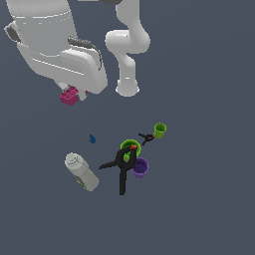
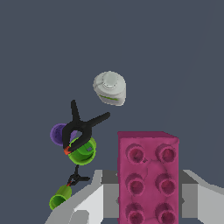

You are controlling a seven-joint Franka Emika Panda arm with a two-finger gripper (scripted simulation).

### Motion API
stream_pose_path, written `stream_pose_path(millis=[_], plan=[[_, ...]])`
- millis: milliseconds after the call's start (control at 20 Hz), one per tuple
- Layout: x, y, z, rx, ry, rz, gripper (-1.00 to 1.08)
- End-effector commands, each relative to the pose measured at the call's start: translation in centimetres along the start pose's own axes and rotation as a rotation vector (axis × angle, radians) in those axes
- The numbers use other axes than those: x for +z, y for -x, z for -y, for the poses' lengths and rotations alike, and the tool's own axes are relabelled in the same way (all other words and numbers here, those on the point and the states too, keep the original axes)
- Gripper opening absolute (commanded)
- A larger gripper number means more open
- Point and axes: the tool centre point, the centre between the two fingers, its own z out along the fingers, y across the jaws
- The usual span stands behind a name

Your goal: Pick up a designated object from a clutter of objects.

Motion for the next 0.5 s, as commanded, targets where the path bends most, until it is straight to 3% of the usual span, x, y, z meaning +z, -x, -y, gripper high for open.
stream_pose_path(millis=[0, 450], plan=[[-0.93, -0.17, 0.09, 0.0, 0.0, 0.001, -1.0], [-1.69, -0.42, 0.18, 0.0, 0.0, 0.001, -1.0]])
